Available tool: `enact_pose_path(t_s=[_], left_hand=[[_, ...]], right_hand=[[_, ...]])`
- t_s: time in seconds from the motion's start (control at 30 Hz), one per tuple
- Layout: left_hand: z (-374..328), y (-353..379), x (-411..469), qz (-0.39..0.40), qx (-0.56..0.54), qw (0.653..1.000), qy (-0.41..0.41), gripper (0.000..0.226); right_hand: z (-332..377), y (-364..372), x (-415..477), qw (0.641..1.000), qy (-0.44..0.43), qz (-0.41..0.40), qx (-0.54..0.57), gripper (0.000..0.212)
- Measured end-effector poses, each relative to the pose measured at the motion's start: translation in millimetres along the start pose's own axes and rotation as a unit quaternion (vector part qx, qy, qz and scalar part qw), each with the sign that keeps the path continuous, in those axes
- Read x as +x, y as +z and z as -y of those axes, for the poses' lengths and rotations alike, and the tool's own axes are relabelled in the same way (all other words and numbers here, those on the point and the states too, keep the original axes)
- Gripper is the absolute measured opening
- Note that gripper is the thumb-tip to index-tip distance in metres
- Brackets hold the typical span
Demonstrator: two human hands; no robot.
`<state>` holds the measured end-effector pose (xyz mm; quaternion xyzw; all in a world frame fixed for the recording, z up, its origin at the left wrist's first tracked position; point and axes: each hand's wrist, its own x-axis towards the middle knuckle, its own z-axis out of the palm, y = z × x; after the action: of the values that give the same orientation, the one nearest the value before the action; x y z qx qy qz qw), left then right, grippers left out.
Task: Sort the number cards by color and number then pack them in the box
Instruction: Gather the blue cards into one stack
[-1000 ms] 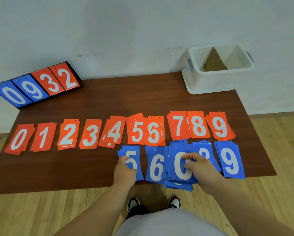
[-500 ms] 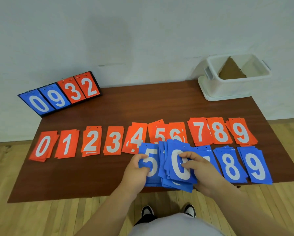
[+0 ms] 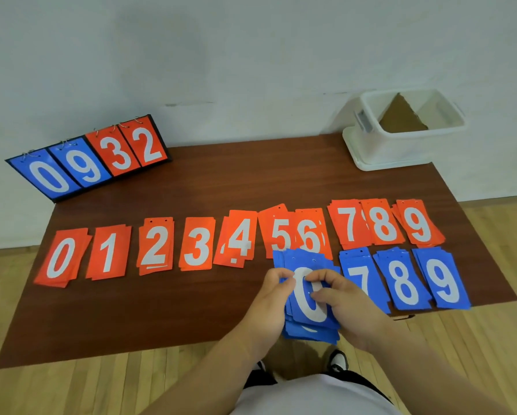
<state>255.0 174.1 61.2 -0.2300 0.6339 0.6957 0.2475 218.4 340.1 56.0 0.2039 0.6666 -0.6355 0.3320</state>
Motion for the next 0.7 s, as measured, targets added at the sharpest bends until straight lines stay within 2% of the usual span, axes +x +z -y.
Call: enact_pose_path(t_s=[0.07, 0.17, 0.27, 0.33, 0.43, 0.5, 0.57, 0.63, 0.7], left_hand=[[2.5, 10.0, 6.0, 0.012, 0.012, 1.0, 0.007, 0.012], [6.2, 26.7, 20.3, 0.005, 0.037, 0.999, 0.034, 0.021], [13.2, 48.9, 41.4, -0.035, 0.063, 0.996, 0.043, 0.025], [26.8, 62.7, 61.0, -0.076, 0.124, 0.989, 0.038, 0.027], [46.1, 82.3, 84.8, -0.165, 0.24, 0.957, 0.002, 0.041], [54.5, 96.0, 95.8, -0.227, 0.323, 0.918, -0.032, 0.063], [61.2, 111.0, 105.7, -0.245, 0.404, 0.878, -0.077, 0.084], [67.1, 124.0, 113.2, -0.258, 0.434, 0.856, -0.111, 0.096], [71.3, 135.3, 117.0, -0.277, 0.417, 0.856, -0.13, 0.101]], right_hand=[[2.3, -9.4, 2.0, 1.0, -0.006, -0.005, -0.002, 0.028], [4.7, -30.1, 4.4, 0.999, -0.022, -0.027, -0.028, 0.028], [5.8, -63.2, 9.3, 0.995, -0.037, -0.058, -0.07, 0.027], [6.2, -92.8, 14.5, 0.993, -0.032, -0.073, -0.088, 0.027], [9.3, -141.7, 19.1, 0.99, -0.019, -0.086, -0.108, 0.027], [12.3, -171.7, 23.8, 0.989, -0.02, -0.085, -0.121, 0.027], [14.4, -197.0, 31.0, 0.987, -0.022, -0.086, -0.135, 0.027], [15.0, -216.5, 37.4, 0.986, -0.014, -0.078, -0.143, 0.028], [15.1, -231.7, 43.2, 0.987, -0.006, -0.065, -0.148, 0.028]])
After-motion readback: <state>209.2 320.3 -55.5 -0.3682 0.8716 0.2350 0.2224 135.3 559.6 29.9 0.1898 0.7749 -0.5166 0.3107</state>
